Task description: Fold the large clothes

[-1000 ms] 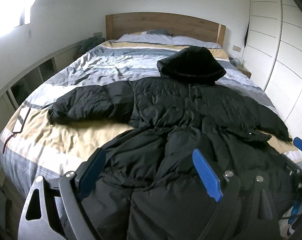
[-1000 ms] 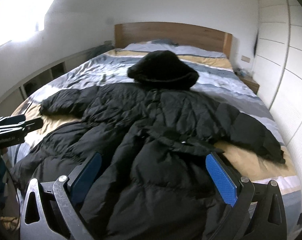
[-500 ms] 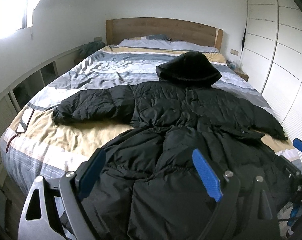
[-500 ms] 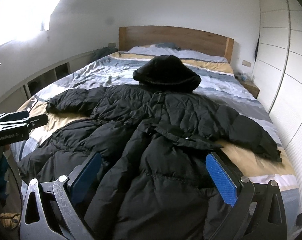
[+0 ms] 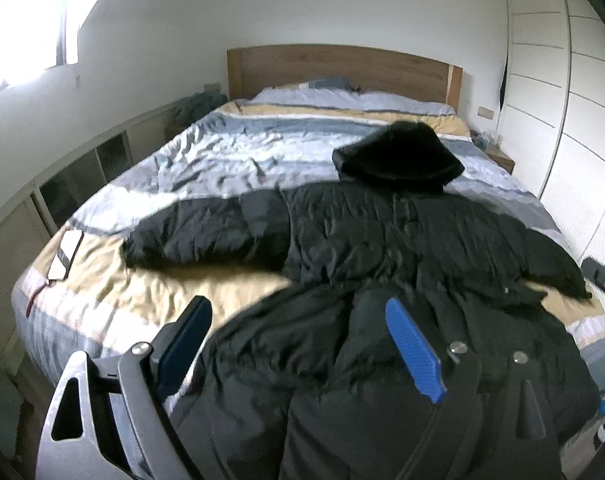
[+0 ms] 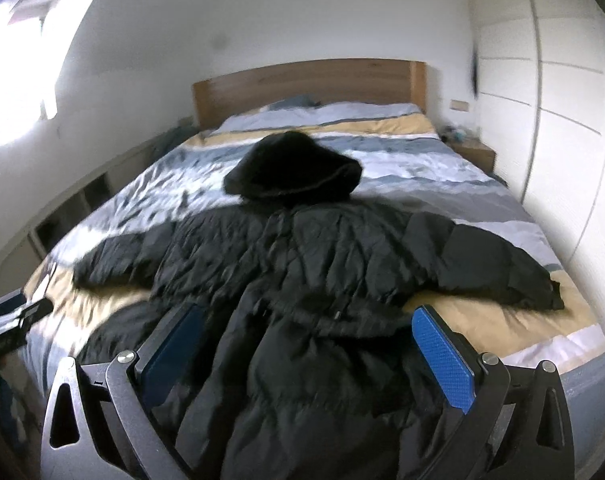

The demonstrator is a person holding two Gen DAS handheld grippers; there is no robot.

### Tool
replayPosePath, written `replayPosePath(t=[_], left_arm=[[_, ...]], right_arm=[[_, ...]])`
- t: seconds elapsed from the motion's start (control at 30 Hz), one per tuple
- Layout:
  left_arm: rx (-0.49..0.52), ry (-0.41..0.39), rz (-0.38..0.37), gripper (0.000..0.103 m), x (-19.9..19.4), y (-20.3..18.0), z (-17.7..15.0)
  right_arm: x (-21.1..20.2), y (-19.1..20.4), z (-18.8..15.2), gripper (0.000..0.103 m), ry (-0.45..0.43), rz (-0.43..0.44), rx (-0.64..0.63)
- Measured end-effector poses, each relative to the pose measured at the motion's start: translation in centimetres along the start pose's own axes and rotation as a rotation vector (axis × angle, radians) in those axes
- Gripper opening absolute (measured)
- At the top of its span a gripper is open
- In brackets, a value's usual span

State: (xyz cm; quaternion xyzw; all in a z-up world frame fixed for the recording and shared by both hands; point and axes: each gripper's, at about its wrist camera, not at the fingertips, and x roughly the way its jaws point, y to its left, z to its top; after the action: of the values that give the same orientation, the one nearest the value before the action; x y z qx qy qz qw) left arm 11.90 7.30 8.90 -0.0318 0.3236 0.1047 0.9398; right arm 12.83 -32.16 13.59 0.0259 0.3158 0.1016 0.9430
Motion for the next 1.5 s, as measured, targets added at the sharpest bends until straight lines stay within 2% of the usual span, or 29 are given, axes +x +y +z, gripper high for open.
replayPosePath(t=[0.13,0.3,0.63,0.83,1.2,1.37,1.47,1.5], left_arm=[[0.009,-0.052,0.032,0.089,0.9,-0.5,2.6],[-0.010,-0.022,0.056,0.089,3.2,-0.5,3.0],[0.008,0.059,0.126,0.089,8.0,-1.2,2.0],[0.013,0.121,0.173,0.089,10.8,-1.1,1.2],[0.058,0.190,0.208,0.089,13.9,-2.3,0.0],[0.079,0.208,0.207,0.089,14.6,-2.9,-0.5],[0.084,0.219,0.206,0.089,15.0,-3.1,-0.7],[0.085,0.220,0.206,0.089,15.0,-3.1,-0.8]], right_arm=[[1.2,-1.9,2.9,0.103,-0.049,-0.011,0.061],[3.6,-6.2,4.4,0.103,-0.061,-0.049,0.182],[11.8,-20.3,1.7,0.103,-0.006,-0.226,0.555],[16.1,-26.7,-0.5,0.103,0.033,-0.304,0.690],[19.7,-35.8,-4.8,0.103,0.025,-0.312,0.943],[20.4,-38.8,-6.9,0.101,-0.030,-0.242,1.057],[20.7,-39.8,-7.3,0.092,-0.064,-0.214,1.080],[20.8,-40.2,-7.4,0.085,-0.075,-0.200,1.094]])
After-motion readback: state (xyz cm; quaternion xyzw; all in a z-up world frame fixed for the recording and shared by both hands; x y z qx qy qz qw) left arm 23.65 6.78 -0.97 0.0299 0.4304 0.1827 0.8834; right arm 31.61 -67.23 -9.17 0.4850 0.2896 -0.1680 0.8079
